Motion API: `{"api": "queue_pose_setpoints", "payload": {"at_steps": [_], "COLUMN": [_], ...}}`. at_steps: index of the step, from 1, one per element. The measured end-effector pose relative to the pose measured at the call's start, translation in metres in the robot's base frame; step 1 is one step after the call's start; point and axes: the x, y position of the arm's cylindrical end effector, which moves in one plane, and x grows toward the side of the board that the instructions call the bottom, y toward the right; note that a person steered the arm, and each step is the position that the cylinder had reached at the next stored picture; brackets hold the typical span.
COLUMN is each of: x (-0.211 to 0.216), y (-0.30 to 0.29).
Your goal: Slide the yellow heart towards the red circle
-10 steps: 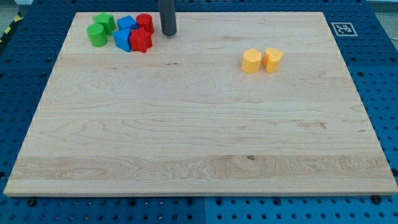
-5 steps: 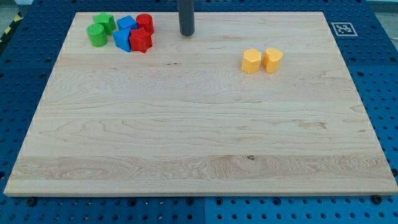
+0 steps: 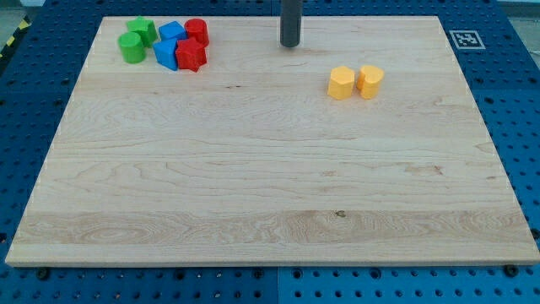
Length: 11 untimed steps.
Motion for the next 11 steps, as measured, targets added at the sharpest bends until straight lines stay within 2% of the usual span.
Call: {"api": "queue_pose_setpoints", "payload": {"at_steps": [3,4,6,8,10,11], "x": [-0.001,-0.001,0.038,0.046,0.046,0.06], "y": [0.012,0.054,0.087,0.126,0.127,0.142]}}
